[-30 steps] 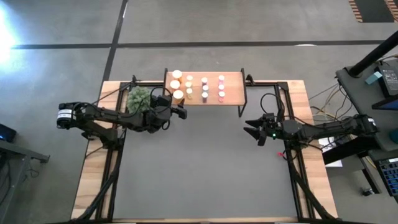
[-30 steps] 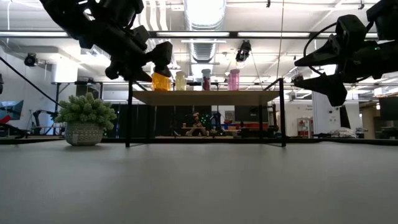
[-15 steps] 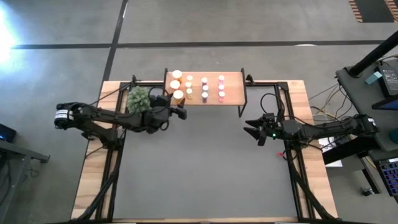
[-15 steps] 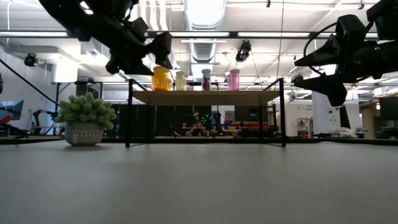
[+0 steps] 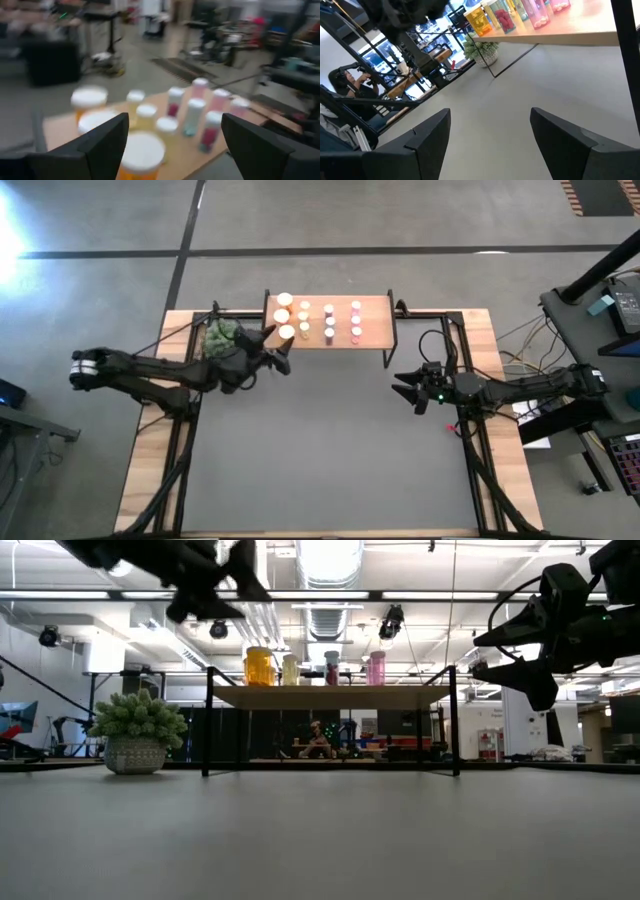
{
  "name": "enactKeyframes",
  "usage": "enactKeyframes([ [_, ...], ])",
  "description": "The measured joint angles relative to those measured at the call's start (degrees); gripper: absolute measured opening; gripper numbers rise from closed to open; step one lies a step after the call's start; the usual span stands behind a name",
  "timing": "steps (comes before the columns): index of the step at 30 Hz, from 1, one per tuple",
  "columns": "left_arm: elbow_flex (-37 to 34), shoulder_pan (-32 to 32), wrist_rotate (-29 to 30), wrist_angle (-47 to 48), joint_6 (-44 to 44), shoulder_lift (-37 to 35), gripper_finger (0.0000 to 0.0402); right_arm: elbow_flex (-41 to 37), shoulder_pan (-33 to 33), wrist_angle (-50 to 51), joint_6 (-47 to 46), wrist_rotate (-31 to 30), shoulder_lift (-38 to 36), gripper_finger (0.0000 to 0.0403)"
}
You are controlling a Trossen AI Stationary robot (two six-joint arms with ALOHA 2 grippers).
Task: Pick and place medicine bottles onto shelf by color
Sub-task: Return to Home Position
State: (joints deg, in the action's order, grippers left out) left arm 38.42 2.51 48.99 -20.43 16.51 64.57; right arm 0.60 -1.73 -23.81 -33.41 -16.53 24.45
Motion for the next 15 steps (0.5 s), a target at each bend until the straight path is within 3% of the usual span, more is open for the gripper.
enactKeyframes([
  [5, -0.16, 0.0, -6.91, 0.07, -12.45, -9.21, 0.0303, 0.0, -0.01, 0.0, 0.0, 0.0, -0.01, 0.0265],
  [8, -0.47, 0.0, -6.95, 2.91, -18.22, -14.78, 0.0303, 0.0, -0.01, 0.0, 0.0, 0.0, -0.01, 0.0265],
  [15, -2.44, 0.0, -7.09, 13.2, -19.45, -26.74, 0.0303, 0.0, 0.0, 0.0, 0.0, 0.0, 0.0, 0.0265],
])
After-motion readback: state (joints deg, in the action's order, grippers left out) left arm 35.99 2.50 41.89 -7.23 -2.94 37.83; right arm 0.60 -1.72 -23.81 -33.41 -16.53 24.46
